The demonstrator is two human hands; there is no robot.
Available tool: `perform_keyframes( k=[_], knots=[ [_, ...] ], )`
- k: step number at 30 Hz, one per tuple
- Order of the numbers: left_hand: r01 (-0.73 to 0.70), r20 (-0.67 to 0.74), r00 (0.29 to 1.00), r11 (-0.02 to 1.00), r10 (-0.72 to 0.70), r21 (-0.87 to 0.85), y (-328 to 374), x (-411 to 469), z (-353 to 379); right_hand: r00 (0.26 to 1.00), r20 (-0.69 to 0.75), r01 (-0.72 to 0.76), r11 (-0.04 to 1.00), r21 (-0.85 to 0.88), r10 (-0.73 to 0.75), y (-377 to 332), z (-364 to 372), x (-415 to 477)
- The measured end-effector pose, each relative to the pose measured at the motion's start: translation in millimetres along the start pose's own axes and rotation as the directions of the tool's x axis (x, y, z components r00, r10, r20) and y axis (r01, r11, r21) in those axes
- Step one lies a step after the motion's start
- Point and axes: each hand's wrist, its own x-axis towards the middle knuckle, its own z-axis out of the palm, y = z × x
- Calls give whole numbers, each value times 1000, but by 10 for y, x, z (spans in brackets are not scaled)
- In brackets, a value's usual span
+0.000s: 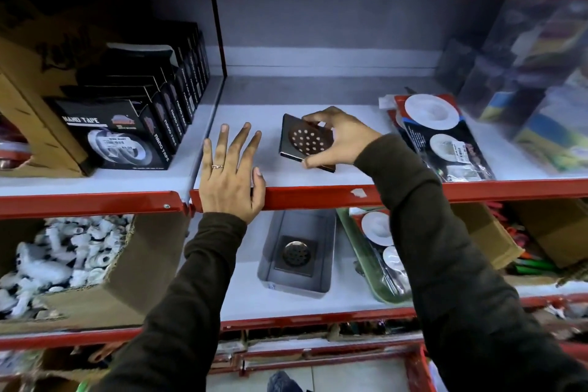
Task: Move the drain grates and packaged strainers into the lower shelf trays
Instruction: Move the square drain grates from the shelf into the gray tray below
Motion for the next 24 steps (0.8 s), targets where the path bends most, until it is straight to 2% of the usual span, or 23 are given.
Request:
perform_keyframes(
  k=[3, 5, 6, 8, 9, 10, 12, 15, 18, 21, 24],
  knots=[
    [-11, -23, 1000, 1000, 11, -24, 9, -19, -13, 996, 84, 12, 989, 147, -25, -108, -18, -428],
    [-10, -27, 1000, 1000, 9, -20, 13, -26, -5, 960, 279, -43, 969, 241, -27, -148, 20, -720],
    [-6, -33, 999, 1000, 6, -16, 17, -33, 3, 912, 411, -108, 963, 248, -4, -133, 78, -831],
    [-1, -52, 999, 1000, 0, -17, 20, -27, 11, 754, 647, -207, 976, 66, 116, -57, 323, -913],
    [0, -54, 999, 1000, -2, -23, 24, -27, 16, 676, 709, -233, 971, -53, 201, 24, 511, -895],
    [0, -57, 998, 1000, -1, -26, 27, -25, 18, 631, 726, -255, 957, -140, 275, 147, 739, -837],
    [-3, -63, 998, 1000, 2, -21, 29, -29, 24, 640, 671, -319, 924, -210, 373, 493, 1266, -648],
    [-8, -65, 998, 1000, 7, -14, 24, -22, 22, 742, 500, -389, 894, -223, 447, 898, 1900, -464],
    [-9, -58, 998, 1000, 8, -21, 21, -19, 30, 826, 360, -353, 896, -268, 433, 1016, 2310, -427],
    [-5, -31, 1000, 1000, 5, -1, 12, -15, 40, 821, 350, -343, 879, -331, 451, 1070, 2558, -379],
    [6, -7, 1000, 1000, -6, 9, 13, -7, 41, 813, 352, -368, 877, -309, 464, 1173, 2698, -363]
  ],
)
